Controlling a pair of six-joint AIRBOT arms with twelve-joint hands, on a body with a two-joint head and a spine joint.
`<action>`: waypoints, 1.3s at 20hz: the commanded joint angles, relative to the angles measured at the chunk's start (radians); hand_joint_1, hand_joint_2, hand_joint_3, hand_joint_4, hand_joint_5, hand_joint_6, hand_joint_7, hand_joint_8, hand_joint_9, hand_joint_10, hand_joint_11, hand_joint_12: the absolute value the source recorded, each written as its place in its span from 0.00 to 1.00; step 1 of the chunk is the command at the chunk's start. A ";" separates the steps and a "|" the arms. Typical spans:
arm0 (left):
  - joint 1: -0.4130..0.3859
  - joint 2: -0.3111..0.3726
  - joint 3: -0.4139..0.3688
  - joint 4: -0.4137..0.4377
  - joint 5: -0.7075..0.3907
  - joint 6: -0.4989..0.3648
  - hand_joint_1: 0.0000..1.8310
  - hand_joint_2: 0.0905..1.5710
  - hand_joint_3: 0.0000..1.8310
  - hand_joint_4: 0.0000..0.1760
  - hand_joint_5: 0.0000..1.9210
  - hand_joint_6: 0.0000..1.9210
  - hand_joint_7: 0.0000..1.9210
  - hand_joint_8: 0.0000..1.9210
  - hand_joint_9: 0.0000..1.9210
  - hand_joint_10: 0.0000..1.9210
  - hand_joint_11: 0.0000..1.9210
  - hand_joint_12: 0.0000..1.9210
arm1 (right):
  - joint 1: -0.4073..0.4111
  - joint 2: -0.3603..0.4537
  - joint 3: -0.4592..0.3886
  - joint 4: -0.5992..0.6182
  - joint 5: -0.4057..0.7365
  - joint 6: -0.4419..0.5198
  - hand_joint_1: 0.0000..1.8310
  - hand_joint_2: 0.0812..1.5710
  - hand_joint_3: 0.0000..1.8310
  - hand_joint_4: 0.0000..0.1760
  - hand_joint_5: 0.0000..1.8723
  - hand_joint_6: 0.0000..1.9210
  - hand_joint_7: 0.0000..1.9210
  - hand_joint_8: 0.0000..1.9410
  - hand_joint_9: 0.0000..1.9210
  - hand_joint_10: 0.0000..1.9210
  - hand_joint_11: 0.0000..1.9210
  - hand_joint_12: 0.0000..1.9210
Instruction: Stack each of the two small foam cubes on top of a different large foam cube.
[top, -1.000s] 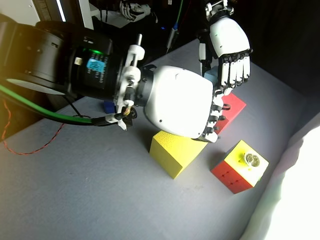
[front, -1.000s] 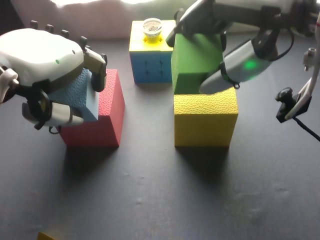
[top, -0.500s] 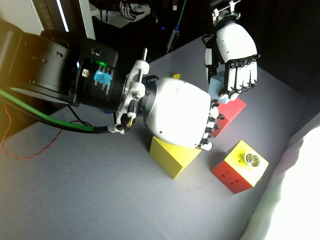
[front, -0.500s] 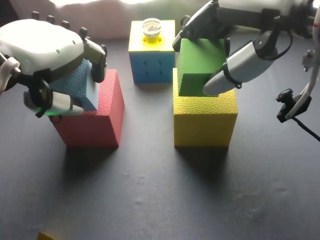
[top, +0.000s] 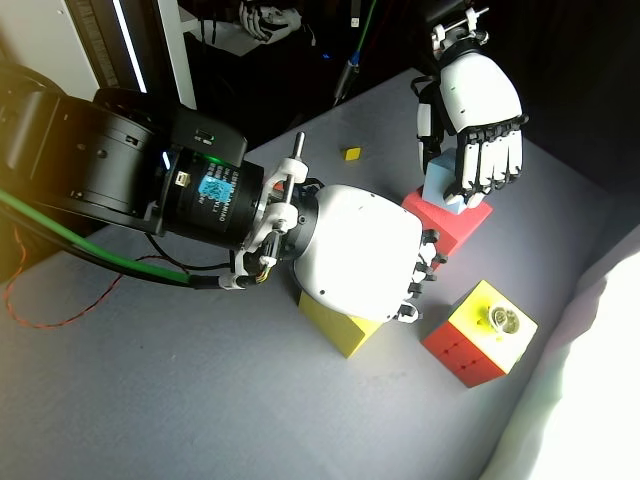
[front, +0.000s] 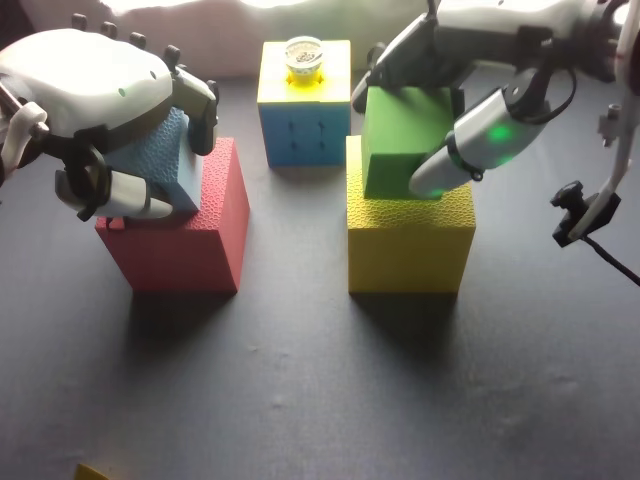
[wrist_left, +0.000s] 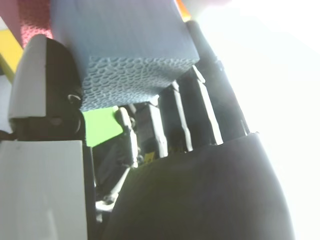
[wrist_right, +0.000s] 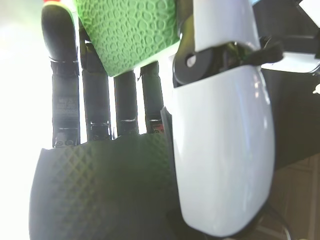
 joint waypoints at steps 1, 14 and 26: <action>-0.004 0.006 0.010 0.030 -0.071 0.002 0.67 0.76 0.00 0.00 0.43 0.54 0.41 0.79 0.33 0.70 0.25 0.80 | 0.009 0.013 0.005 0.008 0.086 0.008 0.68 0.68 0.00 0.00 0.55 0.40 0.53 0.55 0.50 0.41 0.32 0.73; 0.011 -0.011 0.037 0.030 -0.060 -0.010 0.72 0.77 0.00 0.00 0.41 0.56 0.39 0.80 0.33 0.79 0.25 0.80 | -0.018 -0.010 0.043 0.011 0.060 0.003 0.68 0.69 0.00 0.00 0.55 0.40 0.53 0.56 0.49 0.40 0.31 0.72; 0.012 -0.013 0.037 0.023 -0.053 -0.010 0.62 0.77 0.00 0.00 0.29 0.39 0.31 0.47 0.25 0.54 0.16 0.73 | -0.036 -0.014 0.051 0.012 0.066 0.000 0.67 0.70 0.00 0.01 0.49 0.54 0.54 0.49 0.50 0.25 0.28 0.73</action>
